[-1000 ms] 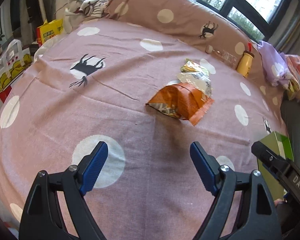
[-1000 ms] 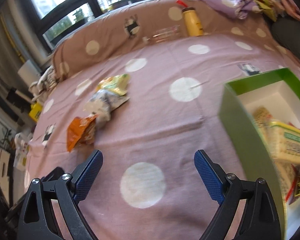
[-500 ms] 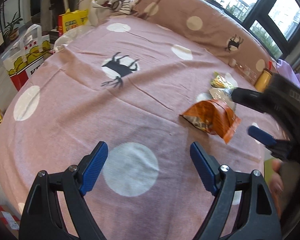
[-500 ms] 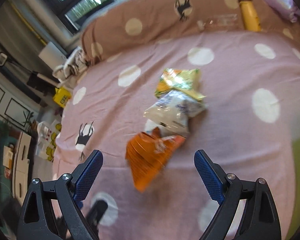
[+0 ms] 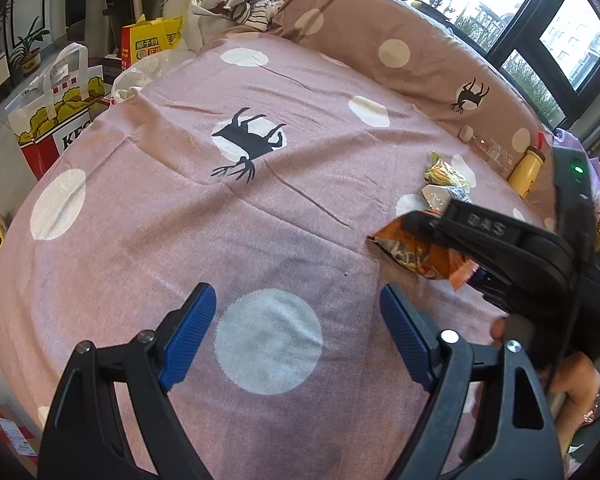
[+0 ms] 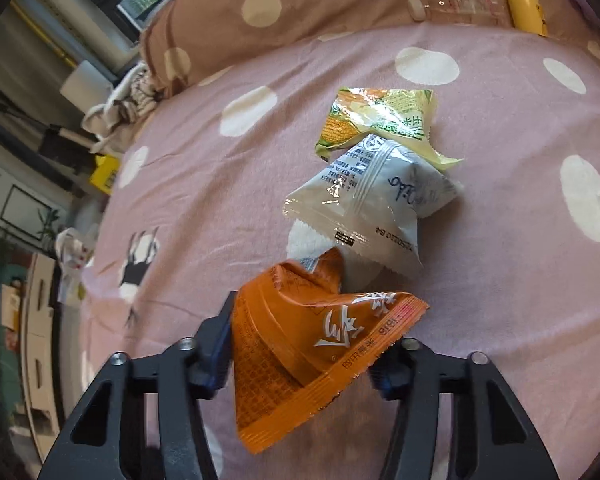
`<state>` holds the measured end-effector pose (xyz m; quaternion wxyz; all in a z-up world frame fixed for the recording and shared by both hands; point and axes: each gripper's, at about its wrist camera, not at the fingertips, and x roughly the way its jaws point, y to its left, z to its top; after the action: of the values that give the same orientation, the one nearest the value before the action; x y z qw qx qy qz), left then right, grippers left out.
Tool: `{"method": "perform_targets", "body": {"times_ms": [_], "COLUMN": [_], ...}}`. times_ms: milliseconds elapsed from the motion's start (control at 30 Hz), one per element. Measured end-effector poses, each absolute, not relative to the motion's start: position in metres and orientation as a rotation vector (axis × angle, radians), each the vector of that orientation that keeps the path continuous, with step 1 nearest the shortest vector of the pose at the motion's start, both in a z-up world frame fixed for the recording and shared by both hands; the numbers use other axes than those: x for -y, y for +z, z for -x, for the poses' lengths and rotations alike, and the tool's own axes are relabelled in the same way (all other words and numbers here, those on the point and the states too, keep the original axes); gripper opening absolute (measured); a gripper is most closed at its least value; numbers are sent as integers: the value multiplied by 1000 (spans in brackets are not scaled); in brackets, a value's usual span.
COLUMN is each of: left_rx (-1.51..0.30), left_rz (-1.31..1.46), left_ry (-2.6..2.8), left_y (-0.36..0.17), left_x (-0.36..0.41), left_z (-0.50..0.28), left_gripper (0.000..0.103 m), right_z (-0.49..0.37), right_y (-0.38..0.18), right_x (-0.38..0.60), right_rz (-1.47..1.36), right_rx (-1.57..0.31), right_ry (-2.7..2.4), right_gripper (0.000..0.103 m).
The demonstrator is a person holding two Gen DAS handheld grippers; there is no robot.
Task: Organize snacks
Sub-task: 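Lift the orange bag with the right gripper toward the green box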
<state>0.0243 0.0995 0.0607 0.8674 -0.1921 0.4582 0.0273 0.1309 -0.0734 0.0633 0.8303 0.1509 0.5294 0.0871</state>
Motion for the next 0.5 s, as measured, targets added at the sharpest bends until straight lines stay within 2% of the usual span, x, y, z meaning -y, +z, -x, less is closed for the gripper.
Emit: {"method": "perform_targets", "body": {"times_ms": [200,467,500], "left_rx": [-953,-960,-964], "left_rz": [407,393,388], "left_ry": [45,2,-14], "left_y": [62,63,63], "left_x": [-98,-89,-86], "left_z": [-22,-21,-20], "left_gripper": [84,84,84], "right_z": [-91,-41,-39], "right_y": [84,63,63], "right_x": [94,122,127], "right_rz": [-355,-344,-329], "right_rx": [-1142,-1254,-1250], "right_ry": [253,192,151], "right_gripper": [52,52,55]}}
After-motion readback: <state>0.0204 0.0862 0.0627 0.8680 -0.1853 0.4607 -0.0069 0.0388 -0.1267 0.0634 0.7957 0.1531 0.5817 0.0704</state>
